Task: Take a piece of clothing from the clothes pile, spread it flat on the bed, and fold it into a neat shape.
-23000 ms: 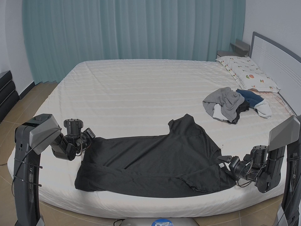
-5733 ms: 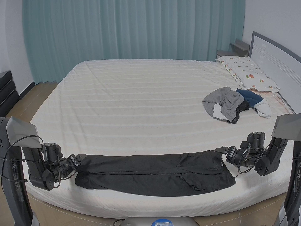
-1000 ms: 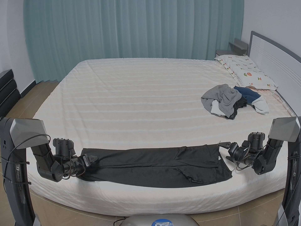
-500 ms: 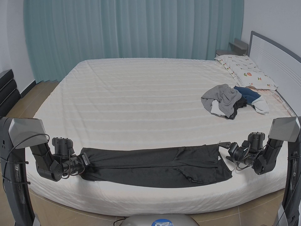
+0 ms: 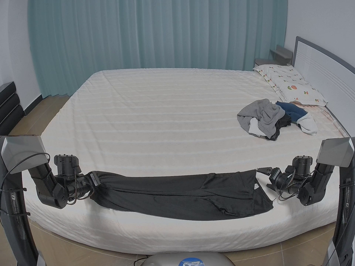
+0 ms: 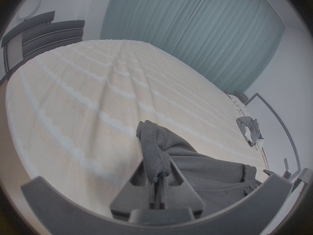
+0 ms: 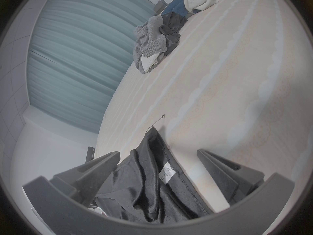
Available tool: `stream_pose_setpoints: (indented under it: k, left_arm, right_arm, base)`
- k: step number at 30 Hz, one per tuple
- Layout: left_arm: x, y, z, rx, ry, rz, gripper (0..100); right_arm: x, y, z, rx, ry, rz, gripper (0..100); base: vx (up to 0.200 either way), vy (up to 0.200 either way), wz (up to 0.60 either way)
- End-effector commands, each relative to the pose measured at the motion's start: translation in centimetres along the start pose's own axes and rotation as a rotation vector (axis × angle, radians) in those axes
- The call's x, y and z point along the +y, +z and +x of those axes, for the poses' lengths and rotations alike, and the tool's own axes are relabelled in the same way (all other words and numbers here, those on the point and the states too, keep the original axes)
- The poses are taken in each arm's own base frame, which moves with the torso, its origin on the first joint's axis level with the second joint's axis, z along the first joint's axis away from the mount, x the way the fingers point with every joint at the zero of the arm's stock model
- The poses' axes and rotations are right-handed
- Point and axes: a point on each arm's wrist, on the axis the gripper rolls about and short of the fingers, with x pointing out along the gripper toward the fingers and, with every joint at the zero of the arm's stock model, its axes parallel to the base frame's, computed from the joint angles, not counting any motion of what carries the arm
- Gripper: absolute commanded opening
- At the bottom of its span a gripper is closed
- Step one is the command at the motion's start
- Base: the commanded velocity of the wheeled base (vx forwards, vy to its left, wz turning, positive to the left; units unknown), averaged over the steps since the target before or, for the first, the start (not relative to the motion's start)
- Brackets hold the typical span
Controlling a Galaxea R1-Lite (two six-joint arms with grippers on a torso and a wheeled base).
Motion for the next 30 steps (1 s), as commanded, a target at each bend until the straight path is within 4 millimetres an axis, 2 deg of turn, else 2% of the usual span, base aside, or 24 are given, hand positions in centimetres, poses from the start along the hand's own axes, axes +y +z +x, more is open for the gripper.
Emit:
stream_pose_setpoints:
  k: [1,18,30]
  left_arm:
    - [0.35,0.46,-0.15,-0.013,0.006,-0.009,0]
    - [0.64,0.57,-0.12,-0.013,0.005,-0.017,0]
    - [0.08,1.10,0.00,-0.035,-0.015,-0.093,0]
  right_arm:
    - [-0.01,0.00,0.00,0.000,0.000,0.000,100]
    - [0.00,0.02,0.02,-0.003,0.004,-0.002,100]
    - [-0.01,0.01,0.02,-0.002,0.003,-0.003,100]
  base:
    - [0.000,0.000,0.00]
    - [0.000,0.000,0.00]
    - [0.000,0.000,0.00]
